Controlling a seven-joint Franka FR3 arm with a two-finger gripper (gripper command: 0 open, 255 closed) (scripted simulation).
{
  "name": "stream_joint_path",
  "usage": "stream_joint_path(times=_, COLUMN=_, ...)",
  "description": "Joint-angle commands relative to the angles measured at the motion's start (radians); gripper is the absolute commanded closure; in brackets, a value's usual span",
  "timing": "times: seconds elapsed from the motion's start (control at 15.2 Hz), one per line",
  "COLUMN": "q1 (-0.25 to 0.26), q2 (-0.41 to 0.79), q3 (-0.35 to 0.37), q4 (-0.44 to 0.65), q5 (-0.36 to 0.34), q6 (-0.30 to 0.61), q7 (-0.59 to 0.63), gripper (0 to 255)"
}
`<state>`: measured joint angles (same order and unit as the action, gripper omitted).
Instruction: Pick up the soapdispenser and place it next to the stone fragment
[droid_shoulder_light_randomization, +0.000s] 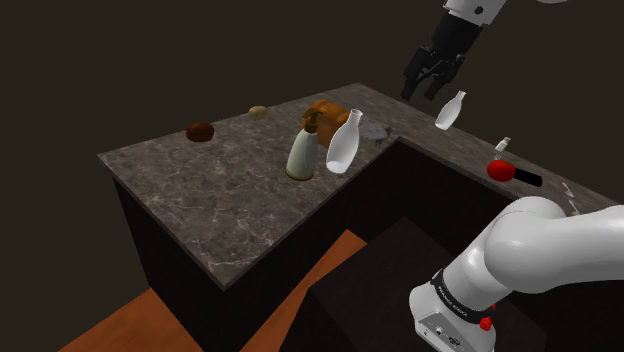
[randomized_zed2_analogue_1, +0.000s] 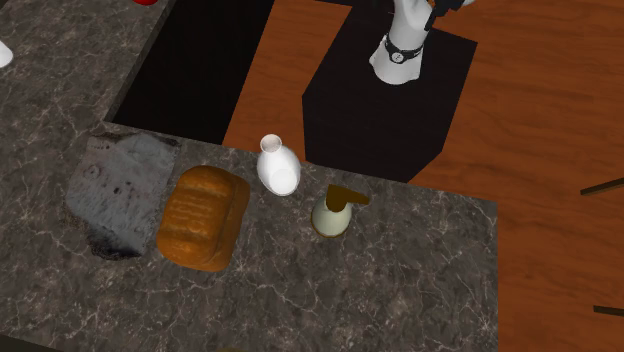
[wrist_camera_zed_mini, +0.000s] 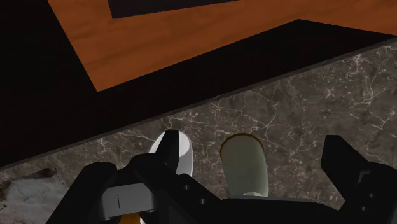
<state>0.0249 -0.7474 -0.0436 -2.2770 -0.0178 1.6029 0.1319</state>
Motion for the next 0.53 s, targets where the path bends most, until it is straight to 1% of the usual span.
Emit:
stream_joint_path(times=0.0, q1=0.0, q2=0.0, q3=0.0, q4=0.0, q5=0.0, q6=0.0, q7=0.0, gripper=0)
stream_joint_path(times=0.46, q1=-0.019, q2=0.248, q3=0.042, q4=0.069, q5=0.035, q6=0.153, q7=0.146, gripper=0)
